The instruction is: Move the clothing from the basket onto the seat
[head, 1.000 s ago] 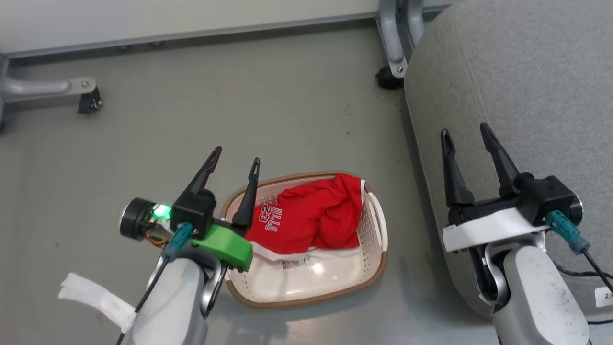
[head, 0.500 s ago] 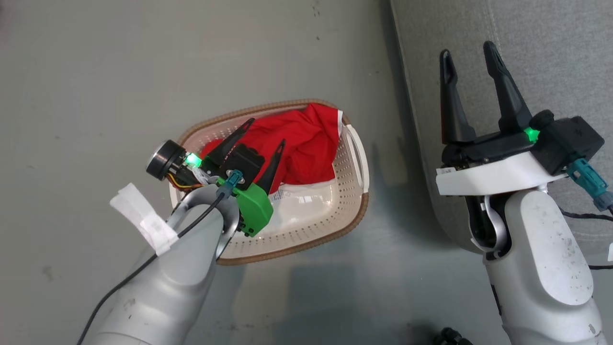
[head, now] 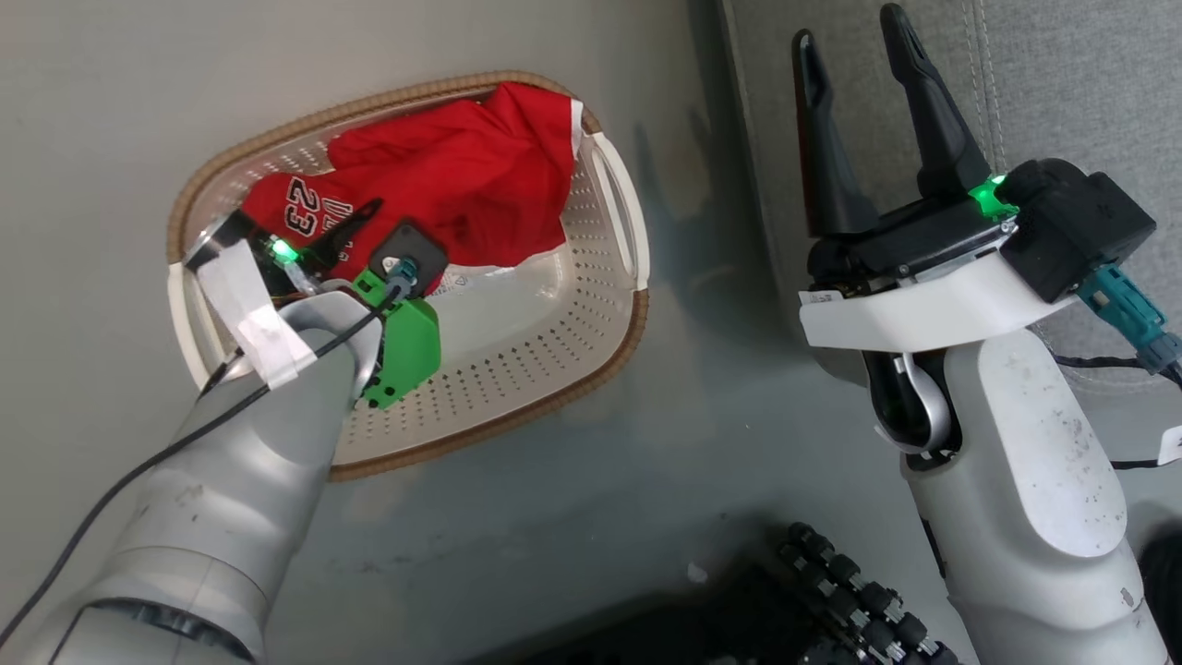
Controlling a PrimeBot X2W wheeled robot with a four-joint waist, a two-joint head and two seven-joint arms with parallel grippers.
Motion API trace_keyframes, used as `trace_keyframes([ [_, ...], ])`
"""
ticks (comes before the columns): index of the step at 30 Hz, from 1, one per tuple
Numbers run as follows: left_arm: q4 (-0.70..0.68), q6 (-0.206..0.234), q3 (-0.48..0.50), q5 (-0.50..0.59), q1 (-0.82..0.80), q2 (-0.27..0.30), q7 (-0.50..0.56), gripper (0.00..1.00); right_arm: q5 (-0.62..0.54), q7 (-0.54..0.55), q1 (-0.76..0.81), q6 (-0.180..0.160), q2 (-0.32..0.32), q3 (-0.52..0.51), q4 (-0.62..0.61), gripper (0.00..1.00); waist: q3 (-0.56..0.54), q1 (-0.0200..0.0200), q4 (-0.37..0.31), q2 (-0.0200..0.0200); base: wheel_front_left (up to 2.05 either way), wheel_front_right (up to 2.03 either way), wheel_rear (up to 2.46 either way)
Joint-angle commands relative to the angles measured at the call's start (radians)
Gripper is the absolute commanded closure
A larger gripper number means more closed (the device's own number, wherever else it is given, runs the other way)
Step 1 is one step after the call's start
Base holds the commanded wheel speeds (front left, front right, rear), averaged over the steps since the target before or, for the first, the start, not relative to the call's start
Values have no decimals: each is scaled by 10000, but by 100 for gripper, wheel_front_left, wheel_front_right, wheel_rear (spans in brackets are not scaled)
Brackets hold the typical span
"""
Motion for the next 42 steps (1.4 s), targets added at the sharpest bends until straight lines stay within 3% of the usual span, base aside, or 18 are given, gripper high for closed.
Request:
trace_keyframes([
  [1,154,111,-4,20,-382,221,77,0,110,-32,-227,1,10,61,-193,0,902,-1,-830,0,0,0,0],
  [10,813,558,-344,332,-1072,859,871,0,608,-30,-277,1,8,456,-528,0,1458,-1,-1286,0,0,0,0],
  [21,1005,454,-450,154,-1410,1207,1914,0,815,-32,-413,1,4,676,-522,0,1854,-1,-1515,0,0,0,0],
  [22,1017,421,-425,80,-1412,1231,2038,54,827,-32,-436,1,4,686,-527,0,1876,-1,-1534,0,0,0,0],
  [24,1024,425,-433,19,-1429,1224,2204,94,865,-32,-482,1,4,698,-553,0,1915,-1,-1581,0,0,0,0],
  [25,1029,449,-426,-16,-1440,1205,2323,100,853,-30,-502,1,2,689,-558,0,1930,-1,-1607,0,0,0,0],
  [31,1025,588,-540,-141,-1458,847,2393,100,787,-32,-464,1,2,566,-513,0,1863,-1,-1576,0,0,0,0],
  [42,968,179,-84,-1143,-714,264,967,100,230,-32,-29,1,-4,331,-236,0,717,-1,-846,0,0,0,0],
])
